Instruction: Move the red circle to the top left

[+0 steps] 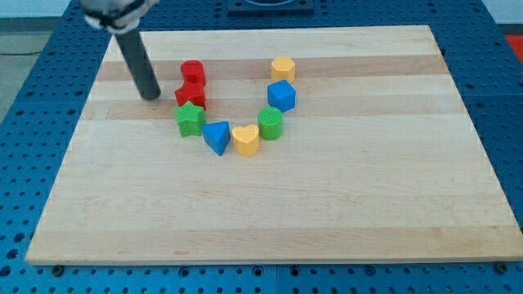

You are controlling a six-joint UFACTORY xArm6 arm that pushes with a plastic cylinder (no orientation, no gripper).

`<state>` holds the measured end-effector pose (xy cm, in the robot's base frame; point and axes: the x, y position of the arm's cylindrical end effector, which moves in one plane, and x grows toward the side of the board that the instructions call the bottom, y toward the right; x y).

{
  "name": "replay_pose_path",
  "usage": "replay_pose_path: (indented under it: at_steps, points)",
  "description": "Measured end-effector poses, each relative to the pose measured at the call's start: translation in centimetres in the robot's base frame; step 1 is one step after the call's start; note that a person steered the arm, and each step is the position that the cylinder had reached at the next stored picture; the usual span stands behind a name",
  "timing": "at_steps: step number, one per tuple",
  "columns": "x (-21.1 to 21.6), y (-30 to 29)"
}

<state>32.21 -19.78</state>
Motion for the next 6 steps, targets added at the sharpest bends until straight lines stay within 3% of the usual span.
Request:
replay_pose_path:
  at_steps: [1, 2, 4, 6]
  points:
    - [-7.0, 2.7]
    - [-8.7, 10.3]
    - [-1.1, 12.4]
    - [-0.1, 5.8]
